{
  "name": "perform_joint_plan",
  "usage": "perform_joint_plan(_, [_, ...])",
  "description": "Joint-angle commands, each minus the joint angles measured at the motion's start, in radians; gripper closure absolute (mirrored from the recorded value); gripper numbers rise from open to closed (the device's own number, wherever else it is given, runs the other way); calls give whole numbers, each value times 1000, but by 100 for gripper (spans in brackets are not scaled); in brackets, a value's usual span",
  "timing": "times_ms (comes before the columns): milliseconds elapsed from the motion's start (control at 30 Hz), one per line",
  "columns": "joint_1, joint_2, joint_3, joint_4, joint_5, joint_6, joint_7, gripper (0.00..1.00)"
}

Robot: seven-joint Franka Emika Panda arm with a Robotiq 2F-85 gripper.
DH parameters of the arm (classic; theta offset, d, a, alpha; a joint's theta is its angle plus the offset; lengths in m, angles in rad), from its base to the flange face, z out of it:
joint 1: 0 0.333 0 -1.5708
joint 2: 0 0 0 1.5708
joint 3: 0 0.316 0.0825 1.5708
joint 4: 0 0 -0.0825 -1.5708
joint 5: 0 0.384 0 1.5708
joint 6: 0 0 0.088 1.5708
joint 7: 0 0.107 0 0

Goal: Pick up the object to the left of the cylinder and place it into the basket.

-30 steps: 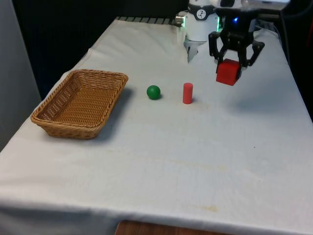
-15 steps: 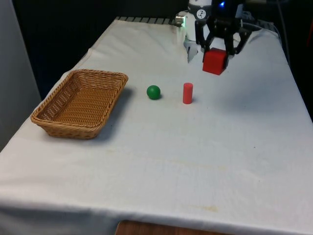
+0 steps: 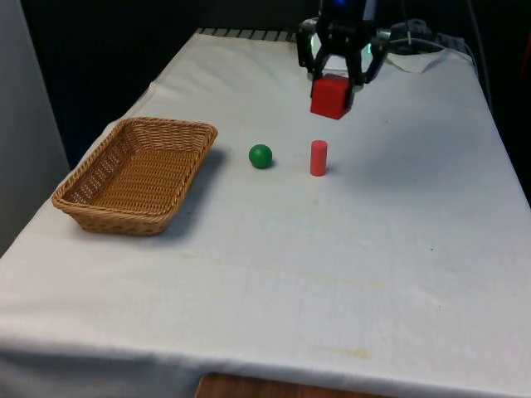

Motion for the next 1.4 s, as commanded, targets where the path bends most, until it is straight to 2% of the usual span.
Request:
perform_joint_plan(0, [-5,-4,-8,-3,-6,5,-10,98])
perform_joint_plan(167, [-15,2,-33,2,4,4,-54,98])
perform_joint_plan(200, [-10,2,-34,1,0,1,-45,98])
perform_joint_plan(233, [-17,4,-38,3,5,4,-61,98])
perform_joint_plan(300, [-23,8,-52,7,8,4,-83,98])
perform_joint_plan(467, [-31,16,-75,14,12,4,-115,98])
perform_joint_plan(500, [-24,15,-79,12,1,2,-103,98])
perform_joint_plan(533, [-34,20,-84,17,14,4,-129,98])
perform_joint_plan(700, [-43,34,-107,31,21,3,-163,98])
perform_joint_plan(733, [-34,31,-110,27,5,2,-143,98])
perform_joint_plan(767, [-46,38,-112,35,23,3,-172,98])
perform_joint_plan(1000, [-62,86,-154,74,56,4,-242,98])
perform_joint_plan(1100, [-64,99,-163,83,68,4,-259,98])
perform_joint_plan(1267, [-76,146,-185,111,122,6,-318,98])
perform_joint_plan(1300, [-76,146,-185,111,122,6,-318,98])
perform_joint_plan(1333, [-63,147,-196,110,108,3,-303,98])
perform_joint_plan(1367, [-80,163,-192,122,144,6,-341,98])
